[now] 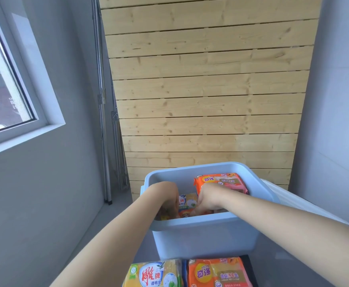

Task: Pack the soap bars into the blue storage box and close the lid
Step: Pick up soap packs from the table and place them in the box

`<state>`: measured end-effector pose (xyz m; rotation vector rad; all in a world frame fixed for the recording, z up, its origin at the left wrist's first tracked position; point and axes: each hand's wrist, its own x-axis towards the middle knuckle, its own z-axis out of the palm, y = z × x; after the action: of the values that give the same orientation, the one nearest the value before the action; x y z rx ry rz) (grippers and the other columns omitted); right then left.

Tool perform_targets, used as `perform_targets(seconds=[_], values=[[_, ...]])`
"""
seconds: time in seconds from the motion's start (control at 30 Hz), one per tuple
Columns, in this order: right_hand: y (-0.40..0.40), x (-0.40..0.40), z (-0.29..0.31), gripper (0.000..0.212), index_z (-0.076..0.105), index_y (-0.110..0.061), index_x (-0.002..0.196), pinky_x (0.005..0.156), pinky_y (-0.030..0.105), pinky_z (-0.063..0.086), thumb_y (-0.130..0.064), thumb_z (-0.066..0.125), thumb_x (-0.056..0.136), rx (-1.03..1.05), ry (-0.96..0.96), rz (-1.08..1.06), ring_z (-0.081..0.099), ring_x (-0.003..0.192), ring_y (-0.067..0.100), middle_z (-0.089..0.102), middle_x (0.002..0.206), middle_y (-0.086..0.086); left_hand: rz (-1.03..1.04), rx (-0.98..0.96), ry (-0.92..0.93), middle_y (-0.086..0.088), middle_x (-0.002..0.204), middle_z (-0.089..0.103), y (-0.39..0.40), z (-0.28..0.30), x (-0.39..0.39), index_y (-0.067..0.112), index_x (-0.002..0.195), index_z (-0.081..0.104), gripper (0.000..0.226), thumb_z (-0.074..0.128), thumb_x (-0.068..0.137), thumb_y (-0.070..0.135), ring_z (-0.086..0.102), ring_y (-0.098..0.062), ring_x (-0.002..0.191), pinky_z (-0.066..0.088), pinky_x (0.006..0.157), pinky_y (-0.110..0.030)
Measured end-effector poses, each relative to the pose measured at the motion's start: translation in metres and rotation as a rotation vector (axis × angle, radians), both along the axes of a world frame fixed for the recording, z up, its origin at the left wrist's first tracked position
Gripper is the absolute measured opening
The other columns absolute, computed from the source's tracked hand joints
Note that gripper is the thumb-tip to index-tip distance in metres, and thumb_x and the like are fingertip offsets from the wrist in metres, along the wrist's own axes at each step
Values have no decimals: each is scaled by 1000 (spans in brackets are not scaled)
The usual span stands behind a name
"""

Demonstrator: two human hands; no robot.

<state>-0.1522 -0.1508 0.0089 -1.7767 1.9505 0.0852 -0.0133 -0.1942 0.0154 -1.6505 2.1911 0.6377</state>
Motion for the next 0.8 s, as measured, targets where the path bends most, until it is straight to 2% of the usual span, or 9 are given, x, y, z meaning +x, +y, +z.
perform_targets(seconds=[0.13, 0.23, 0.37, 0.43, 0.5, 0.57, 0.63, 0.7, 0.8], values=[[-3, 0, -4, 52, 73, -13, 90, 58, 23, 40, -58, 73, 63, -118, 50, -71, 58, 65, 20, 60, 68, -1, -3, -85, -32, -9, 108, 72, -5, -1, -2, 8, 106, 72, 50, 85, 63, 30, 68, -27, 96, 55, 92, -40], [-4, -2, -4, 56, 74, -13, 90, 60, 23, 44, -62, 73, 61, -98, 7, -111, 60, 61, 18, 65, 66, 1, 2, -84, -36, -8, 108, 72, -7, -3, -3, 10, 105, 71, 51, 87, 62, 31, 68, -28, 103, 55, 93, -39], [-4, 0, -2, 53, 74, -10, 88, 58, 23, 43, -58, 73, 65, -109, -45, -147, 53, 47, 15, 60, 52, 0, 26, 12, 54, -1, 86, 71, -12, -1, -1, 15, 89, 73, 31, 86, 64, 29, 67, -20, 80, 57, 87, -34], [-1, 0, 0, 46, 71, -11, 76, 54, 21, 42, -56, 73, 66, -154, -51, -159, 49, 40, 12, 54, 38, -4, 34, 52, 192, 3, 73, 69, -13, 0, 2, 18, 80, 70, 20, 83, 69, 29, 67, -13, 67, 59, 72, -24], [2, -2, 2, 36, 66, -15, 61, 46, 18, 38, -49, 70, 71, -222, -107, -183, 47, 35, 9, 48, 28, -5, 89, 169, 365, 0, 67, 69, -9, 2, 3, 13, 78, 64, 17, 73, 81, 27, 68, -10, 55, 56, 56, -18], [3, -4, 3, 27, 68, -12, 65, 40, 17, 40, -32, 61, 81, -257, -274, -188, 54, 41, 10, 60, 44, -3, 146, 224, 407, -7, 72, 69, -8, 1, 0, 7, 79, 63, 25, 55, 92, 27, 69, -17, 58, 57, 57, -22], [1, -2, 3, 24, 70, -1, 84, 44, 19, 52, -14, 50, 85, -120, -495, -217, 64, 54, 17, 72, 73, 11, 194, 246, 360, -9, 77, 69, -6, 0, -3, 5, 80, 64, 35, 42, 96, 27, 67, -19, 59, 58, 62, -26], [0, 0, 3, 30, 67, 9, 100, 60, 23, 59, -9, 50, 84, 40, -600, -254, 72, 75, 26, 73, 99, 20, 248, 284, 361, -12, 80, 67, -7, -3, -4, 4, 82, 62, 37, 36, 97, 25, 65, -22, 66, 56, 70, -29], [0, -1, 2, 34, 59, 10, 115, 87, 30, 56, -6, 46, 88, 168, -697, -271, 66, 108, 31, 65, 118, 24, 293, 355, 361, -15, 93, 65, -7, -5, -6, -1, 91, 61, 32, 33, 97, 14, 62, -29, 87, 53, 92, -35]])
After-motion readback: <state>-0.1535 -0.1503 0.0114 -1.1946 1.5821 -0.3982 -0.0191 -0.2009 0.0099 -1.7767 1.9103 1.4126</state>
